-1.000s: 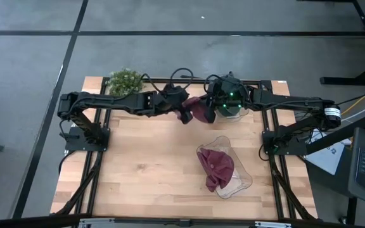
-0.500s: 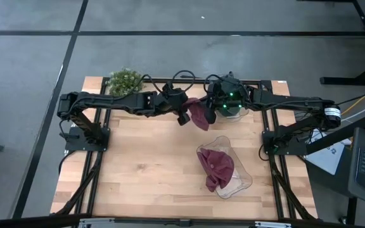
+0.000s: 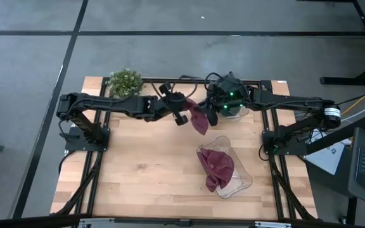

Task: Pick & Place hat
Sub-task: Put the red cap into the bottom transparent bin

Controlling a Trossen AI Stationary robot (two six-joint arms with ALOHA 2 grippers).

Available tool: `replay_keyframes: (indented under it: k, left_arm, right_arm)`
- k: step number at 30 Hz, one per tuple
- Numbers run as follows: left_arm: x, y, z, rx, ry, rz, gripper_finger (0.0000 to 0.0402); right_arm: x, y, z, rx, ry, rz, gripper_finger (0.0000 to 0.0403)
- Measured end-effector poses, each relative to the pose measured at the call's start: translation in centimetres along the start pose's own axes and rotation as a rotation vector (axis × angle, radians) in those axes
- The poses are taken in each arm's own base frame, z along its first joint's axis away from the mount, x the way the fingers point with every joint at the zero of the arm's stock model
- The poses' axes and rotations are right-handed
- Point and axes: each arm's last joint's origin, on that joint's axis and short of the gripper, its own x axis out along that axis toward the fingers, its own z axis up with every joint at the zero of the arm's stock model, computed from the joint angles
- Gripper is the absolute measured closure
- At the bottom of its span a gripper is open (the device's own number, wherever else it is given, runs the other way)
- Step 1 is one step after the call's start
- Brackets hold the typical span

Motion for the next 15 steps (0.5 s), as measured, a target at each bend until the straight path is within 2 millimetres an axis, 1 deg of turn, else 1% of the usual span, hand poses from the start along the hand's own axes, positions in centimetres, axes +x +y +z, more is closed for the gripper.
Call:
replay_keyframes:
  k: [2,5,7,9,12,15]
  left_arm:
    - [-0.8,-0.3,0.1,0.062,-0.011,0.056,0.0396]
    - [-2.3,-0.3,0.5,0.110,-0.033,0.145,0.0397]
    - [-3.4,0.0,0.8,0.130,-0.048,0.202,0.0397]
    - [-4.7,0.6,1.1,0.131,-0.069,0.247,0.0397]
    - [-6.8,2.0,1.7,0.093,-0.120,0.233,0.0397]
    - [-8.8,3.6,2.3,0.032,-0.197,0.118,0.0397]
  right_arm:
    - [-0.1,0.0,0.3,0.023,-0.011,0.063,0.0315]
    - [-0.3,0.0,1.1,0.097,-0.049,0.185,0.0269]
    - [-0.5,-0.1,1.6,0.131,-0.070,0.269,0.0234]
    - [-0.8,0.0,2.3,0.130,-0.103,0.370,0.0202]
    - [-1.3,0.4,3.4,0.081,-0.178,0.488,0.0162]
    - [-1.7,0.7,4.1,0.020,-0.264,0.504,0.0137]
